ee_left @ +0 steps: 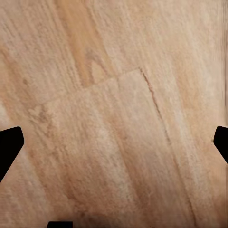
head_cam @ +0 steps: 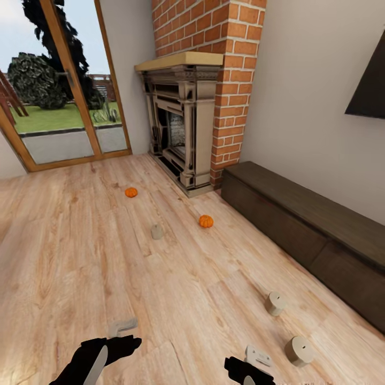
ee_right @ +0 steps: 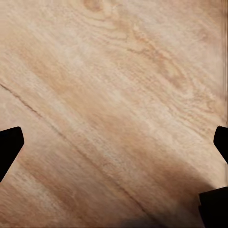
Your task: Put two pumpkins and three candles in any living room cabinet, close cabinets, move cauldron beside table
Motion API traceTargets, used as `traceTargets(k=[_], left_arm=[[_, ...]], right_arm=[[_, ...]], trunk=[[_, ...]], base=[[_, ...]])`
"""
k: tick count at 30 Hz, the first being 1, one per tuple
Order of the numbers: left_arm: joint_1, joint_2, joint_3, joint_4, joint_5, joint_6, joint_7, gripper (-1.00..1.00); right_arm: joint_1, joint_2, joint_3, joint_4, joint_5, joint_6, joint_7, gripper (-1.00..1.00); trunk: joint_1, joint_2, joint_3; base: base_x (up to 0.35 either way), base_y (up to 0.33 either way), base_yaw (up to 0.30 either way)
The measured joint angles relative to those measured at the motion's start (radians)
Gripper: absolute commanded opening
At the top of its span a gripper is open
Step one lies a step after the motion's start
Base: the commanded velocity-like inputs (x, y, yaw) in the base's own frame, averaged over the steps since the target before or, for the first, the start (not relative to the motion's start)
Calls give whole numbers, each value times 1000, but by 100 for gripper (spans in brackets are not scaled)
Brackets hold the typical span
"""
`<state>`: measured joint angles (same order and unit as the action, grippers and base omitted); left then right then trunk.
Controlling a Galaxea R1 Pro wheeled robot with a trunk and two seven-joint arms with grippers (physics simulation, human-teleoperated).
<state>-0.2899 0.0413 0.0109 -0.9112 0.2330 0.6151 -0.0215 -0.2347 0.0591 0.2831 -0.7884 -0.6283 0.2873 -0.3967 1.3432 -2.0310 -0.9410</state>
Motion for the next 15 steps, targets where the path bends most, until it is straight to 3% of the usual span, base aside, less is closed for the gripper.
traceTargets(k=[15], left_arm=[[0,-1,-30,1,0,-2,1,100]], right_arm=[[0,1,-49,15,-1,-2,2,100]], trunk=[[0,0,16]], base=[[0,0,-215]])
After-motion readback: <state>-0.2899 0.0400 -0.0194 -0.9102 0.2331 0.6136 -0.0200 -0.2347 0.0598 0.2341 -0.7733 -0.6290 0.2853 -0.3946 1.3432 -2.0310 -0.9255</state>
